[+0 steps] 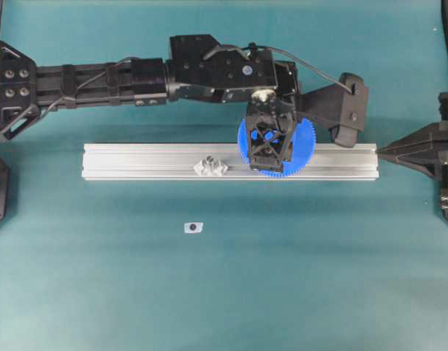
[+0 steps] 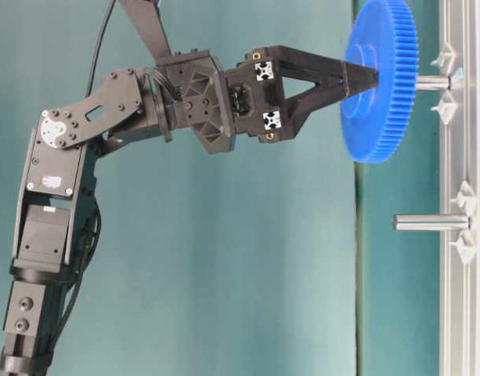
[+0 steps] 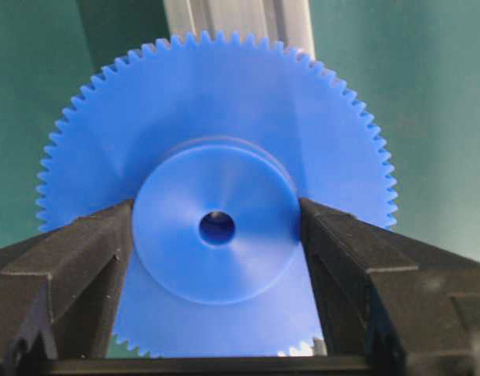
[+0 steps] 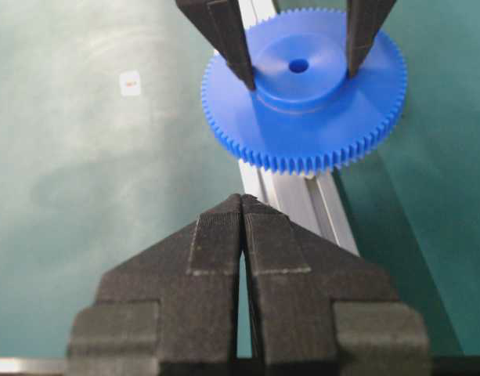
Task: Find the location of the shaft and insert the large gear.
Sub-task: 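Align the gear's bore above the shaft with the left gripper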
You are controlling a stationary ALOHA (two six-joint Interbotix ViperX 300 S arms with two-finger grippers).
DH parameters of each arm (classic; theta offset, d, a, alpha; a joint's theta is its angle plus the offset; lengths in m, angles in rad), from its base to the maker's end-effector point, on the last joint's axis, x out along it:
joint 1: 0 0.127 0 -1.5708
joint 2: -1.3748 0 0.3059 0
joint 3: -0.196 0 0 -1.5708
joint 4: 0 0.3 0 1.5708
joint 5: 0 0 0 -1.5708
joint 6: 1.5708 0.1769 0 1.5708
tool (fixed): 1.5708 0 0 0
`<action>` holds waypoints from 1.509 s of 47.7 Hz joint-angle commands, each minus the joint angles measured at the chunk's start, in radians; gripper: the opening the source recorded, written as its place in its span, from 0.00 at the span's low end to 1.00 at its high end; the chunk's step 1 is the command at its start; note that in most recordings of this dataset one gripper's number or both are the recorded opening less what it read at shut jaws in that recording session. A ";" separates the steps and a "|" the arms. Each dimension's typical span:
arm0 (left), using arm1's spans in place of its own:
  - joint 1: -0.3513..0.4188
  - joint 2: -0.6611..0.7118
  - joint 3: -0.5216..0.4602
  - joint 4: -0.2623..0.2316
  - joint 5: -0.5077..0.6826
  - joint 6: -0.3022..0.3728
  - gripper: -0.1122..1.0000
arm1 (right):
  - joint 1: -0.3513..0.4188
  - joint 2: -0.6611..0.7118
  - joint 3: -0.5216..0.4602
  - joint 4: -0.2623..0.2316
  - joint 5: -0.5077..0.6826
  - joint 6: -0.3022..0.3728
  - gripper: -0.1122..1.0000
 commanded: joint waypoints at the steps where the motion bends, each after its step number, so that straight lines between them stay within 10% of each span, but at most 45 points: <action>1: -0.025 -0.026 0.006 0.005 -0.005 -0.006 0.74 | -0.003 0.006 -0.011 0.000 -0.005 0.009 0.09; 72: 0.046 -0.049 0.041 0.006 -0.084 -0.046 0.74 | -0.002 0.005 -0.008 0.000 -0.005 0.011 0.09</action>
